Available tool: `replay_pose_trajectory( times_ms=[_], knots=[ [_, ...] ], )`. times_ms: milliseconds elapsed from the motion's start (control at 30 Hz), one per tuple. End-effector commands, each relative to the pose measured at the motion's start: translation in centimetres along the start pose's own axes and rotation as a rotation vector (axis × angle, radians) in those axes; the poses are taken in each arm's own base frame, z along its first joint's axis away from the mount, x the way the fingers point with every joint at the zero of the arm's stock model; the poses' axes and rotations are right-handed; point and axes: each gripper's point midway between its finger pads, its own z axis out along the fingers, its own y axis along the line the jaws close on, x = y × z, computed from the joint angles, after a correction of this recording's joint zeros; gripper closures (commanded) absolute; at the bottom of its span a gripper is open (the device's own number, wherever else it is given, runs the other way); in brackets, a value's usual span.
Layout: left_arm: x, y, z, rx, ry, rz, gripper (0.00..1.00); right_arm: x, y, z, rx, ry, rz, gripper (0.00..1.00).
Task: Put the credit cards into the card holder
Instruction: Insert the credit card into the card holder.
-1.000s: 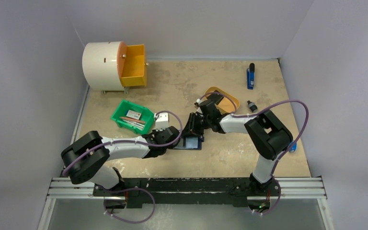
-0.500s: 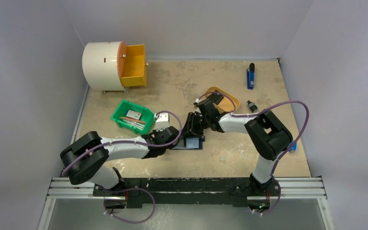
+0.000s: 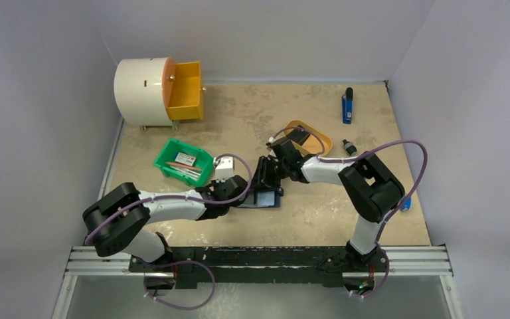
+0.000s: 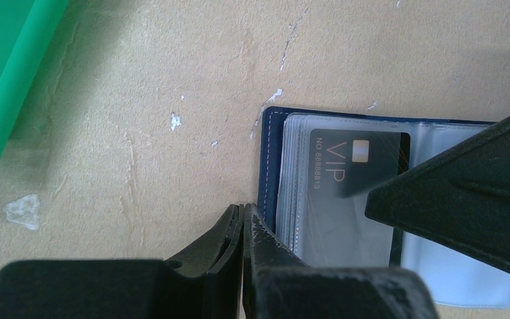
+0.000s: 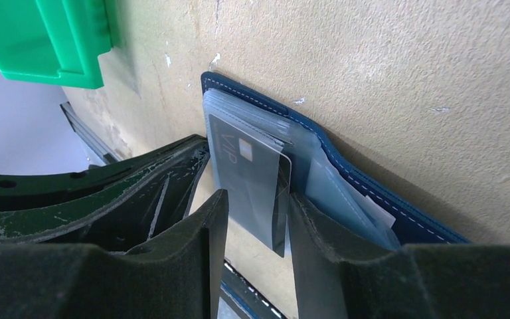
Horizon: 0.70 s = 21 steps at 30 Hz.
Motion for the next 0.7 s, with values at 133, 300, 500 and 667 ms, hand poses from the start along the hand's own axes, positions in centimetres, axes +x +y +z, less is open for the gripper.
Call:
replay_pose_trajectory(
  times_ms=[133,300,500,667],
  knots=[
    [-1.9,-1.5,-0.9,0.078,-0.052,-0.072,0.97,-2.2,1.5,-2.5,0.108,-0.11,-0.142,0.39],
    [-2.2,-0.9,-1.4,0.062,-0.063,-0.073,0.89,-2.8,1.5,-5.0,0.179,-0.156,-0.207,0.2],
    [-3.2,0.5,-2.5,0.031,-0.099,-0.079,0.76,-3.3,3.3,-8.5,0.177,-0.218,-0.237,0.06],
    [-4.9,1.5,-4.1,0.015,-0.151,-0.104,0.62,-4.0,4.3,-12.4,0.224,-0.291,-0.281,0.01]
  ],
)
